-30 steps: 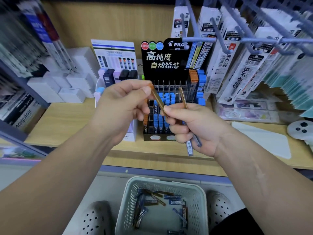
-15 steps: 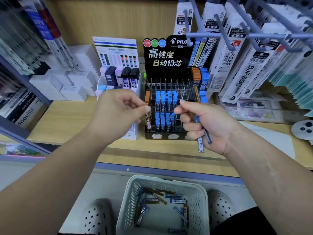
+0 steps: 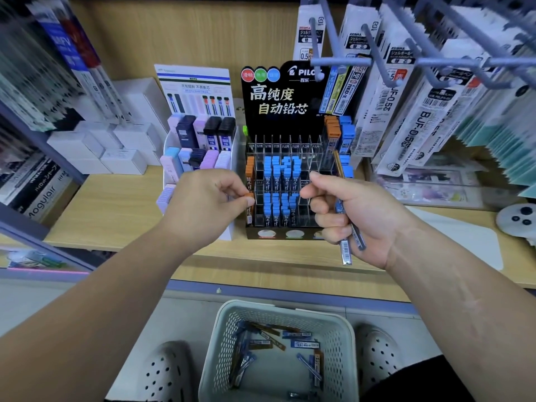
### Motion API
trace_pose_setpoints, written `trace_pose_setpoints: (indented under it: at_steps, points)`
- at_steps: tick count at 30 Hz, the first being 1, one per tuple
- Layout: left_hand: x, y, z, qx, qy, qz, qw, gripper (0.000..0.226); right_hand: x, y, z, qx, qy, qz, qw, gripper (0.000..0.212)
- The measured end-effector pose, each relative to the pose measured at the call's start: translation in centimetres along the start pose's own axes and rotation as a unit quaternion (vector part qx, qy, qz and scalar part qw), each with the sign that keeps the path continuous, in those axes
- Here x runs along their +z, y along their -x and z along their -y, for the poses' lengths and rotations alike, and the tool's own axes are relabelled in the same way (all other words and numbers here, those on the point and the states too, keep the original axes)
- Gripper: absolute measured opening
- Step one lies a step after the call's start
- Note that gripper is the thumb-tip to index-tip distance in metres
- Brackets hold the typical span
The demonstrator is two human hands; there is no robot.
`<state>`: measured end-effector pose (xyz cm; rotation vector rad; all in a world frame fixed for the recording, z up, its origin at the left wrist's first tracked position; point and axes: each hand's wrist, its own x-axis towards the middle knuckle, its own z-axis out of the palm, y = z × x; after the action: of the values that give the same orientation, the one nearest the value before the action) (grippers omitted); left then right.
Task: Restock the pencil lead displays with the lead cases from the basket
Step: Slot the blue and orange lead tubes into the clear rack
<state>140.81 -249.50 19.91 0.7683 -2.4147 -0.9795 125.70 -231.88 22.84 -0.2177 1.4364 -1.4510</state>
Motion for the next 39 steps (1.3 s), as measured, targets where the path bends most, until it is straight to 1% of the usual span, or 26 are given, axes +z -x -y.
trace_pose_setpoints:
  at_steps: [14,16,18,20,24,28,30,32,33,34,35,36,37,39]
  points:
    - [0.7,-0.2,0.4,0.025,-0.012,0.007,1.0,0.012,0.3,-0.2,-0.2,0.004,0.005,0.003,1.0,0.026]
    - [0.8,-0.2,0.9,0.049,-0.053,0.005,0.997,0.011,0.4,-0.2,-0.3,0.004,0.006,0.004,1.0,0.026]
    - [0.9,-0.3,1.4,0.106,-0.134,0.012,0.985,0.012,0.3,-0.2,-0.3,0.006,0.006,0.005,1.0,0.025]
    - [1.1,-0.3,1.7,0.138,-0.18,0.019,0.974,0.017,0.3,-0.3,-0.4,0.007,0.005,0.007,1.0,0.021]
    - [1.2,-0.2,1.7,0.138,-0.207,0.022,0.968,0.023,0.5,-0.4,-0.5,0.007,0.031,0.021,0.999,0.003]
    - [1.1,-0.6,1.6,0.125,-0.234,0.042,0.963,0.034,0.6,-0.1,-0.6,0.017,0.061,0.053,0.997,0.01]
    - [0.8,-0.8,1.5,0.118,-0.239,0.054,0.962,0.035,0.8,0.1,-0.7,0.022,0.07,0.068,0.995,0.013]
    - [0.3,-0.9,0.8,0.102,-0.207,0.058,0.971,0.028,0.9,0.2,-0.8,0.027,0.076,0.076,0.994,0.015]
    - [0.0,-0.9,0.1,0.088,-0.157,0.054,0.982,0.025,1.0,0.2,-0.9,0.028,0.081,0.082,0.993,0.016]
    - [-0.2,-0.9,-0.9,0.067,-0.078,0.05,0.993,0.025,1.1,0.2,-0.9,0.029,0.086,0.089,0.992,0.015]
    - [-0.4,-0.7,-2.1,0.041,0.023,0.051,0.998,0.025,1.3,0.3,-0.9,0.03,0.091,0.094,0.991,0.015]
    - [-0.6,-0.6,-3.4,0.015,0.121,0.059,0.991,0.023,1.4,0.4,-1.0,0.031,0.098,0.099,0.99,0.014]
    - [-0.6,-0.3,-4.6,-0.006,0.191,0.068,0.979,0.02,1.6,0.4,-1.1,0.032,0.108,0.104,0.988,0.015]
    - [-0.1,0.3,-6.2,-0.027,0.245,0.082,0.966,0.013,2.0,0.6,-1.2,0.03,0.141,0.118,0.982,0.014]
